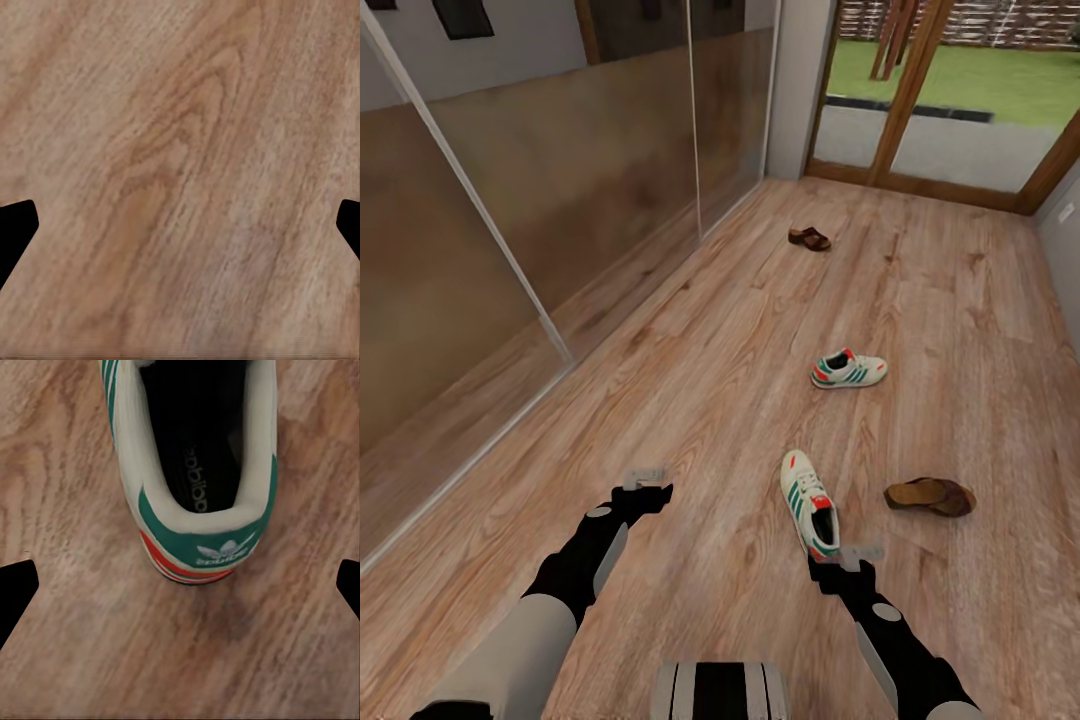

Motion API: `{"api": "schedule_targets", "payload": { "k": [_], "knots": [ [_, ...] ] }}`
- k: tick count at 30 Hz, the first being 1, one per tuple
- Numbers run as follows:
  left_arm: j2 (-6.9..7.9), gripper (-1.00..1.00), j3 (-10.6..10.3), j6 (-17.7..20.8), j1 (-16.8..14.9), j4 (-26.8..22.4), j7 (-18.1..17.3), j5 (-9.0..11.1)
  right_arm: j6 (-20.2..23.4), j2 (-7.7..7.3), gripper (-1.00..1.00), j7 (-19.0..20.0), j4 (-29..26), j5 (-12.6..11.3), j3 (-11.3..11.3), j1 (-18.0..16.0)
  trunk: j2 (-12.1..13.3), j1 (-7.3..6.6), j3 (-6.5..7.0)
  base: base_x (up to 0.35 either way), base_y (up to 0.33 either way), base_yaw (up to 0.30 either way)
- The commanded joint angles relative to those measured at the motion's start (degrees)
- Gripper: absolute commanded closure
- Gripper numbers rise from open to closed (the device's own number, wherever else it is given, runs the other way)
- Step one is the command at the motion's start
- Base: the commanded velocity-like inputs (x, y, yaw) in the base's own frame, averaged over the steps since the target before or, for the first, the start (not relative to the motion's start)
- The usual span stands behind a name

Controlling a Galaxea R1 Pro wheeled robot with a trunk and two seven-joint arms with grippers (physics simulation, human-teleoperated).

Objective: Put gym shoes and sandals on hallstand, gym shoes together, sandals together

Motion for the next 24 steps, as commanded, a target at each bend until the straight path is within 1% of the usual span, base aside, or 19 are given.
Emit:
{"api": "schedule_targets", "payload": {
  "k": [1, 3, 5, 14, 20, 24],
  "knots": [
    [-0.01, -1.0, 0.0, 0.3, 0.0, -0.1, -0.1, 0.0, -0.2, 0.0, -1.0, 0.1, 0.0, -0.1, 0.0, 0.0, 0.0, 0.01, -0.36, 0.0, 0.0, 0.0],
    [0.0, -1.0, 0.0, 0.3, 0.0, -0.1, -0.1, 0.0, -0.2, 0.01, -1.0, 0.1, 0.0, -0.1, 0.0, 0.0, -0.1, 0.06, -0.99, 0.0, 0.0, 0.0],
    [0.02, -1.0, 0.0, 0.3, 0.0, -0.1, -0.1, 0.0, -0.2, 0.01, -1.0, 0.1, 0.0, -0.1, 0.0, 0.0, -0.1, 0.06, -1.16, 0.0, 0.0, 0.0],
    [0.06, -1.0, 0.0, 0.3, 0.0, -0.1, -0.1, 0.0, -0.2, -0.02, -1.0, 0.0, 0.1, -0.1, 0.0, 0.0, -0.1, 0.06, -1.4, 0.001, 0.0, 0.0],
    [0.05, -1.0, 0.0, 0.3, 0.0, -0.1, -0.1, 0.0, -0.2, -0.03, -1.0, 0.0, 0.0, -0.1, 0.0, 0.0, -0.1, 0.06, -1.41, 0.192, 0.0, 0.0],
    [0.07, -1.0, 0.0, 0.3, 0.0, -0.1, -0.1, 0.0, -0.2, -0.04, -1.0, 0.0, 0.0, -0.1, 0.0, 0.0, -0.1, 0.06, -1.41, 0.105, 0.0, 0.0]
  ]
}}
